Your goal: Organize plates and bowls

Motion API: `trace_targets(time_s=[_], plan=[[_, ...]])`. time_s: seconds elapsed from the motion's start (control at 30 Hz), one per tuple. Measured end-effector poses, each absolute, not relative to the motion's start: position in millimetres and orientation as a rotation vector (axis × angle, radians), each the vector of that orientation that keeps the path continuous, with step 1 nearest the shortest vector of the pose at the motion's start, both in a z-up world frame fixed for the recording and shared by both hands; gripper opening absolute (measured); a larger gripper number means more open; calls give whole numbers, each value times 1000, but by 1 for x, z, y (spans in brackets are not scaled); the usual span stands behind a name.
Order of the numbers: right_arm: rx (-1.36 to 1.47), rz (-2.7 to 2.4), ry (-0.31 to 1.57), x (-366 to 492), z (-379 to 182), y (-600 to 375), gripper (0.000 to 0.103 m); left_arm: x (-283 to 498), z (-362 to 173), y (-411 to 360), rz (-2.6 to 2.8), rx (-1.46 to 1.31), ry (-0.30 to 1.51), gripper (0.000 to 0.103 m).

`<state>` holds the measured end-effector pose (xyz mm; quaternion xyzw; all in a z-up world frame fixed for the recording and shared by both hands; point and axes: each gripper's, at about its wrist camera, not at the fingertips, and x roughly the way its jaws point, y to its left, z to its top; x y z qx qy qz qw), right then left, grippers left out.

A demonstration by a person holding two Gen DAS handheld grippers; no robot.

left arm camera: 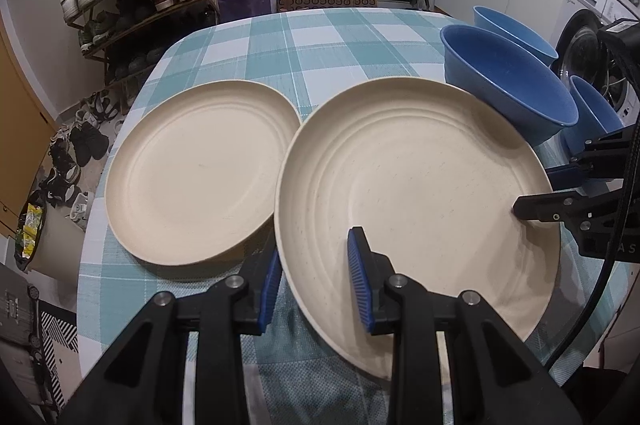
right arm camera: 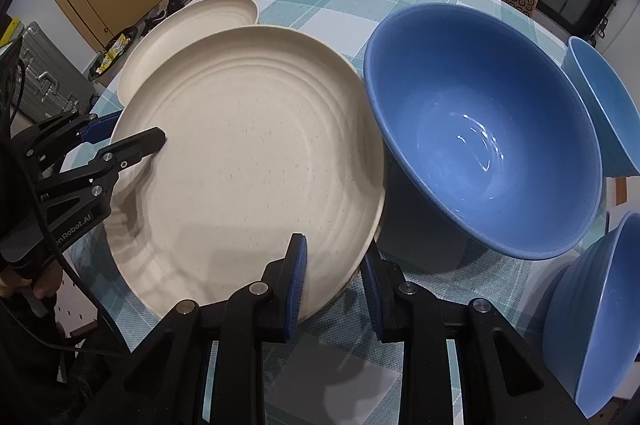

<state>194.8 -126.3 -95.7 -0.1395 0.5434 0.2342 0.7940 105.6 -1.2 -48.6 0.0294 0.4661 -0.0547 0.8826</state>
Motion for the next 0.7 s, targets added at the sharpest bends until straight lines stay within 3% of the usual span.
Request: trace_targets(time_s=[0.7], plan=[[-386,444,1139,193,-100,-120,31,106,-54,-1,-126,71,979,34]])
